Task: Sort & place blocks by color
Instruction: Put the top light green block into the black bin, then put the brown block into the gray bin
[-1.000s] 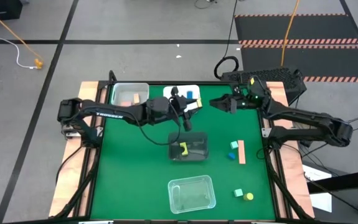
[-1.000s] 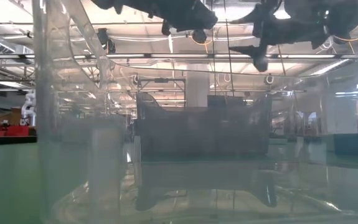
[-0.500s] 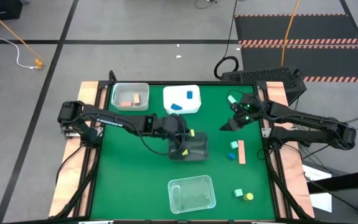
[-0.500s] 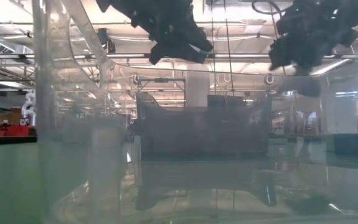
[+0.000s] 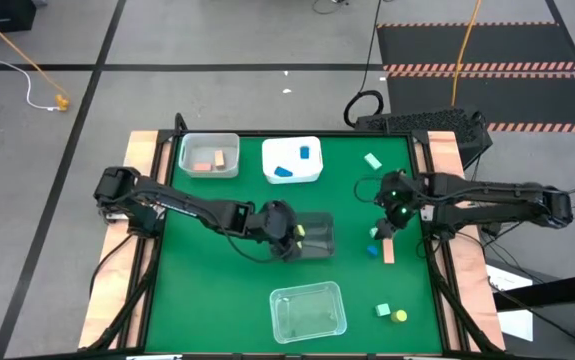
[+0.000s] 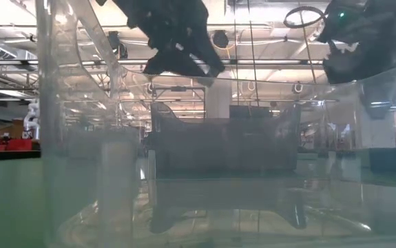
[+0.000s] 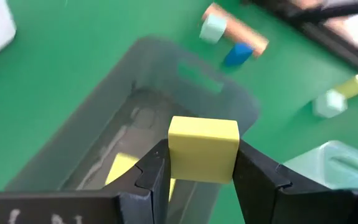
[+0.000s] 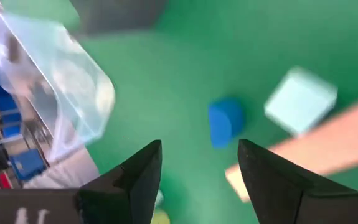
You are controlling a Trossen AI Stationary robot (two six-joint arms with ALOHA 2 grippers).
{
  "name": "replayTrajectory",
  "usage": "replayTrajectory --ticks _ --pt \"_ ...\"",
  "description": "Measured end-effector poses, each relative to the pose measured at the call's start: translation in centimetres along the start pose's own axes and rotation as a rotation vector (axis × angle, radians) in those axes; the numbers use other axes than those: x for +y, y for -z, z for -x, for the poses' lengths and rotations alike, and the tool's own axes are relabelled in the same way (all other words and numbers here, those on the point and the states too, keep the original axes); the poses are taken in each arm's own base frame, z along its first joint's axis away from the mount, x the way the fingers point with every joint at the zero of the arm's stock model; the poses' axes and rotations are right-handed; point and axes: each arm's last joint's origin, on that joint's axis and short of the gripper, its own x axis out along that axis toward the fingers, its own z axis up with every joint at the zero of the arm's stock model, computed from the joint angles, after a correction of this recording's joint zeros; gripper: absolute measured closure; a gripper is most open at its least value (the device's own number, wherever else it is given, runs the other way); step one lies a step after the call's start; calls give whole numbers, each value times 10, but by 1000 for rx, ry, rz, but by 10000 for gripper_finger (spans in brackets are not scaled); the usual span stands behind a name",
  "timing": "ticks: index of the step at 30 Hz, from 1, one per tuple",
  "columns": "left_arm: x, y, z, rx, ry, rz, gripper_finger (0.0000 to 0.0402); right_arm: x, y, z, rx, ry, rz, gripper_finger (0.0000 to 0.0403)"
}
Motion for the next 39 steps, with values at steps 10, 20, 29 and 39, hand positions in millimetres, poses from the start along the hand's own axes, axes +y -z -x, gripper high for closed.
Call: replayTrajectory --ticks 10,20,29,39 --pt "5 17 -34 36 -57 116 268 -5 21 -7 48 273 -60 205" --pt "8 16 -37 30 -62 196 198 -6 26 -11 -36 428 -119 205" --pt "10 13 -38 16 -58 214 95 -11 30 -19 -146 485 -249 205" --pt "15 6 -40 50 11 287 90 -34 45 -42 -138 506 -366 205"
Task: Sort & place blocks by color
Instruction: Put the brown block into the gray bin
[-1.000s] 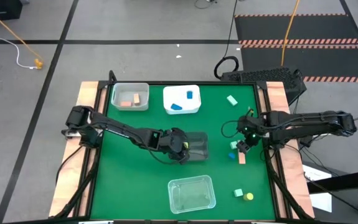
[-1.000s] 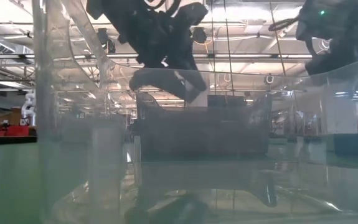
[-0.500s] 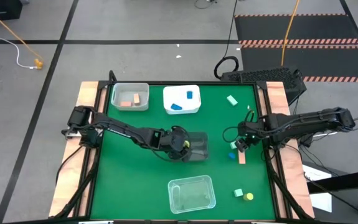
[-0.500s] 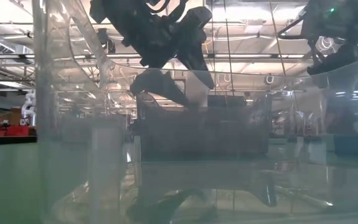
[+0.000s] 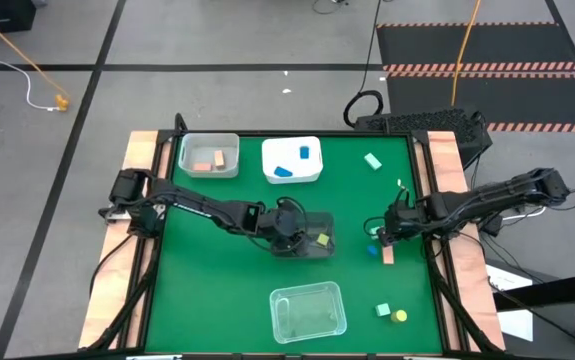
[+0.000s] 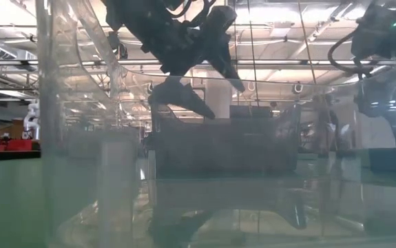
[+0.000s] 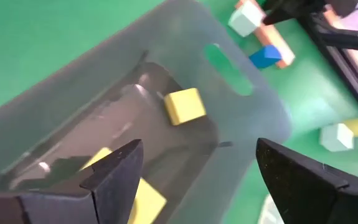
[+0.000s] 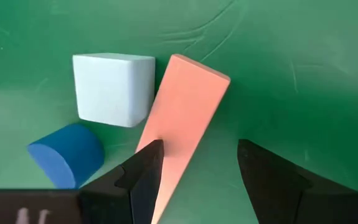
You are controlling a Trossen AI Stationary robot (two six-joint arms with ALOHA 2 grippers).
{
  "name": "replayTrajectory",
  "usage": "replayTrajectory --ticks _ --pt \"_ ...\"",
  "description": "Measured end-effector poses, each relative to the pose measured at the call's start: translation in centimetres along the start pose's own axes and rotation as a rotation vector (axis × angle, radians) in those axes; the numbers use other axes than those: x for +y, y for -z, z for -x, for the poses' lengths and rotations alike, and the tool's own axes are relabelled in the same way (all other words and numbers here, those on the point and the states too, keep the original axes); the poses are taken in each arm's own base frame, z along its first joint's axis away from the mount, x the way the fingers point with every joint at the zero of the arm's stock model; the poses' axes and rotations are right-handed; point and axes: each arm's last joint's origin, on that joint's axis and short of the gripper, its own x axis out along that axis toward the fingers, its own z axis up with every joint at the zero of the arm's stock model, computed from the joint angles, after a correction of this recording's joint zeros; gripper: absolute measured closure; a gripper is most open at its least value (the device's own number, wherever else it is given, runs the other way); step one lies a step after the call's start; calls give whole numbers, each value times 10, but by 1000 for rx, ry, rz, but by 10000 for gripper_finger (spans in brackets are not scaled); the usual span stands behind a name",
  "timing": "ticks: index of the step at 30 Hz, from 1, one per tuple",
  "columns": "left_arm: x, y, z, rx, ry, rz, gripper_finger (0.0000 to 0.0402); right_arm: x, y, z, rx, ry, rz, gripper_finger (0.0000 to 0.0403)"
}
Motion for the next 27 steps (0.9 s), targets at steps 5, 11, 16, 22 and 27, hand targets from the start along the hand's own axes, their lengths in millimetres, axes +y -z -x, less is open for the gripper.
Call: replayTrajectory --ticks 5,11,16,22,27 --pt "0 -6 -1 -8 35 6 90 7 2 -4 -13 -87 3 205" --pt "4 -12 -2 5 59 0 89 14 1 -4 -43 -153 1 205" --pt "7 -16 -2 37 87 7 89 16 1 -4 -22 -181 -14 205" --pt "8 -18 -2 74 117 12 89 25 0 -2 -31 -271 -26 205" --pt "8 -18 -2 75 119 0 89 24 0 -4 -77 -231 -29 205"
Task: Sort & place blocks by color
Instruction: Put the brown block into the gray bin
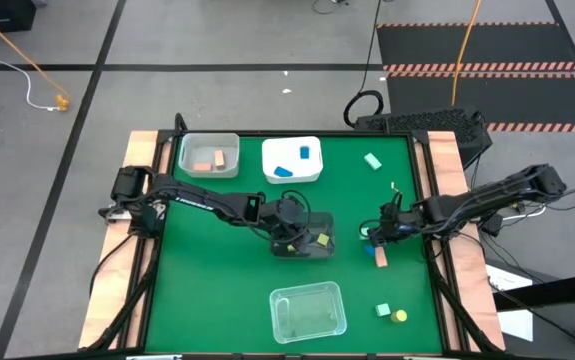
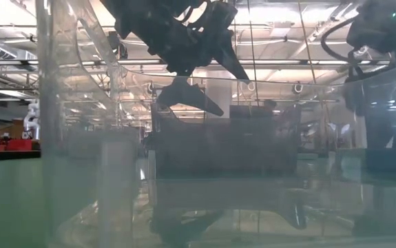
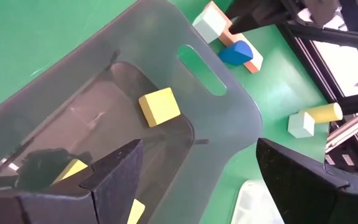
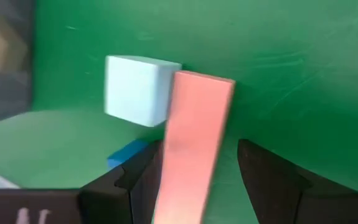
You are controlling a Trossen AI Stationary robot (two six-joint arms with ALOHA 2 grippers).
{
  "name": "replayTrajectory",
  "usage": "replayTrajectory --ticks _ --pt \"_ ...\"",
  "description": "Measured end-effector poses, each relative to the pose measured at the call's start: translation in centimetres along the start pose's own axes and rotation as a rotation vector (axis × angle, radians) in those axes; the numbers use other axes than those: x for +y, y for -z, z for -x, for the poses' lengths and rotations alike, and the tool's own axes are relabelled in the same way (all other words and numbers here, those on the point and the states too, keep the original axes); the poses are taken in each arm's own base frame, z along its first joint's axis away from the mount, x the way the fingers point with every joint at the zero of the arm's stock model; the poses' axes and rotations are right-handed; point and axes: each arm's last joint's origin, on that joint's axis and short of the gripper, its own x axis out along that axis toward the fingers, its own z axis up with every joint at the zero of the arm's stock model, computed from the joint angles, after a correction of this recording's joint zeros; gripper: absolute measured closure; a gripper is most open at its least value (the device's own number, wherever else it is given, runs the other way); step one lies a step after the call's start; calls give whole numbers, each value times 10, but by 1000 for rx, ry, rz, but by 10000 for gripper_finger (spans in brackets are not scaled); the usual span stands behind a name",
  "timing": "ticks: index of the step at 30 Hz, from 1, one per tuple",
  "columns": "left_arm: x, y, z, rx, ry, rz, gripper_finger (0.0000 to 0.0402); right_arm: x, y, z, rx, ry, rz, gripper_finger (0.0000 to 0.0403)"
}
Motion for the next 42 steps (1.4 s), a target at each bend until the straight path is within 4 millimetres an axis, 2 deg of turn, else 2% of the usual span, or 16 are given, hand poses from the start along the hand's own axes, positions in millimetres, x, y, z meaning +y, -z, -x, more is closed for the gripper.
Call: replayTrajectory --ticks 10,15,19,26,31,36,42 --pt "0 0 0 -1 0 -23 89 3 7 -21 -54 131 85 205" --pt "0 0 0 -2 1 -22 89 1 9 -24 -57 175 125 209" --pt "0 -1 0 -5 5 -11 89 -4 9 -23 -51 228 157 232" --pt "-4 -3 0 -40 33 -24 89 -6 9 -23 -62 248 178 296" --pt "-8 -10 1 -144 55 -70 89 -6 9 -23 -61 253 178 297" --pt "-13 -23 4 -268 106 -77 89 0 9 -17 -56 189 166 297" --pt "-19 -39 9 -371 227 -104 89 15 5 4 -155 70 171 297"
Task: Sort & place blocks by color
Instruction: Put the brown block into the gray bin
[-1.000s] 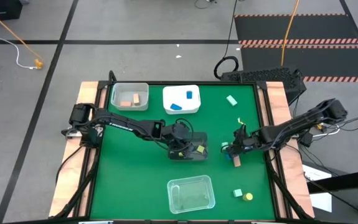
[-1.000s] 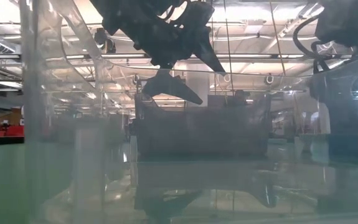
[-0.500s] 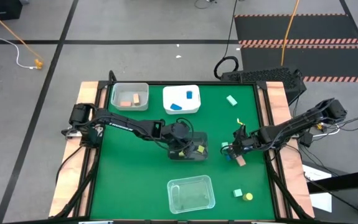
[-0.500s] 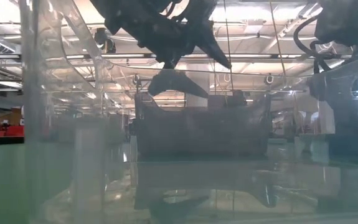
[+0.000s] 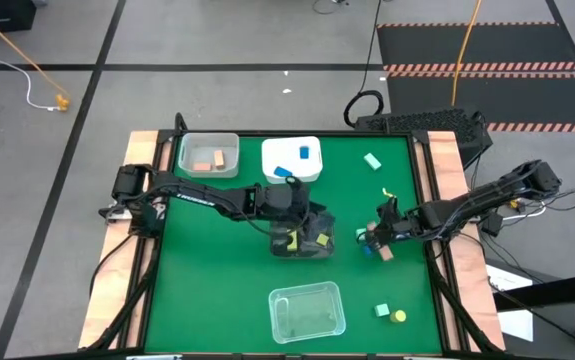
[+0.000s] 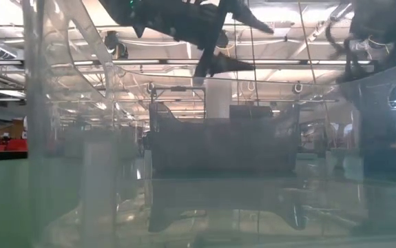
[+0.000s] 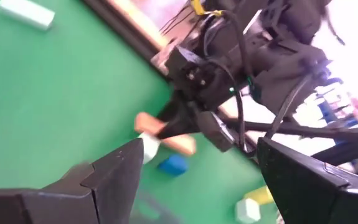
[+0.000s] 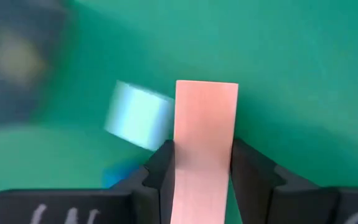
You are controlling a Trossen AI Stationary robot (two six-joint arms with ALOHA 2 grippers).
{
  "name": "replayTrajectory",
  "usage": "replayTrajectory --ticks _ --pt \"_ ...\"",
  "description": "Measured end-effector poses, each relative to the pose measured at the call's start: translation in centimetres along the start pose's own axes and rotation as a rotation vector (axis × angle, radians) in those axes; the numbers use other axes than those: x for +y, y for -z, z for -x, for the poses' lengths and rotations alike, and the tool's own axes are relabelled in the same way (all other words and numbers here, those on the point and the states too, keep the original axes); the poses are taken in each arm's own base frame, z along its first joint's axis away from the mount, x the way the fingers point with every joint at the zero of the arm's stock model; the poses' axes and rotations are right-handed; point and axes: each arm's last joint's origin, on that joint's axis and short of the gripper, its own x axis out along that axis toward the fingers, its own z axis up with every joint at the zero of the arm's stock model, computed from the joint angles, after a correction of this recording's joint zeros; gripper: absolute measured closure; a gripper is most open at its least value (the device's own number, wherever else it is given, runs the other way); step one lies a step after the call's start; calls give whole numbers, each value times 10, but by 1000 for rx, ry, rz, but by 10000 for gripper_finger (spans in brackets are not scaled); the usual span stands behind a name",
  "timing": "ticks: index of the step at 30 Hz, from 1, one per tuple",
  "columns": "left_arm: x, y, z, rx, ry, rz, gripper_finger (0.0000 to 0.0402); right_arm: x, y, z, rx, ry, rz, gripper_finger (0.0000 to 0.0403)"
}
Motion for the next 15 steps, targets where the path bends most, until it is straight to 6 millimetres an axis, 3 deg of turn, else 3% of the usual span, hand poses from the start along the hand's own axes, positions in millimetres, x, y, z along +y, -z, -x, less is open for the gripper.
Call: replayTrajectory --ticks 8,15 --pt "-8 -9 1 -81 90 -102 89 21 -15 30 -249 -312 -49 297" --pt "-21 -9 3 -156 164 -296 89 39 -35 52 -511 -552 -78 297"
